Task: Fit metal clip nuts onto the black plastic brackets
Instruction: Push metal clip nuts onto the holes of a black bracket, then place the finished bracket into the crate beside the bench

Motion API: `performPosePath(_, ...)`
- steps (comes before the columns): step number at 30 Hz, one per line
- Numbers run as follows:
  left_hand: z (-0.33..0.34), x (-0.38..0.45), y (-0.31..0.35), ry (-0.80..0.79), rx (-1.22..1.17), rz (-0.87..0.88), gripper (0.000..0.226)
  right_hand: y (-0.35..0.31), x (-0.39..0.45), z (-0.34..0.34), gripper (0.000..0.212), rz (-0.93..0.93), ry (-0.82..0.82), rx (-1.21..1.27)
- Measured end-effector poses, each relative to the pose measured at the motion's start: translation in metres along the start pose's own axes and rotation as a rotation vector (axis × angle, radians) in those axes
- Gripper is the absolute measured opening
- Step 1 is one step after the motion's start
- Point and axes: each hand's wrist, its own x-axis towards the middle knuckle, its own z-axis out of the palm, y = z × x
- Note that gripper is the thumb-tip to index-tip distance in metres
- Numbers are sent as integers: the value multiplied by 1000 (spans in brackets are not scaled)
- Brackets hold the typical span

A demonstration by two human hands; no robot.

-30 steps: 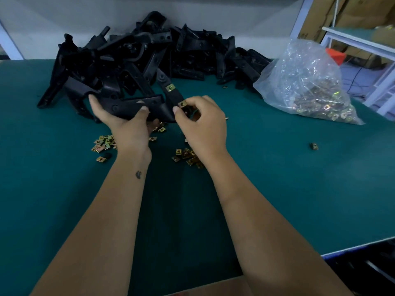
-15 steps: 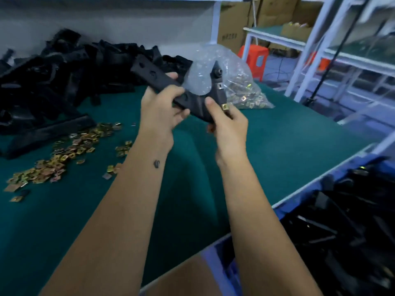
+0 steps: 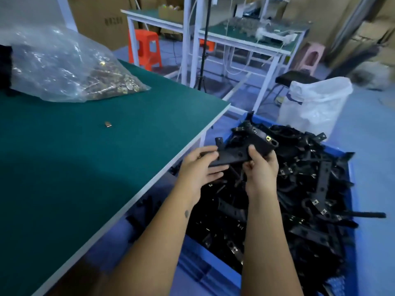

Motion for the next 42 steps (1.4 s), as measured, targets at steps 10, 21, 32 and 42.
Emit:
performPosePath(10, -23, 9, -67, -215, 636, -320, 34, 38, 23, -66, 20, 86, 255, -710)
performPosePath(21, -33, 17, -69, -298, 880, -216, 60, 38, 19, -45, 50, 96, 519, -825)
performPosePath(32, -33, 14, -64, -366, 1009, -204, 52, 40, 1, -11, 39, -51, 484, -747)
performPosePath(42, -9, 8, 85, -117, 699, 272, 29, 0, -42, 117, 19, -247, 136, -215)
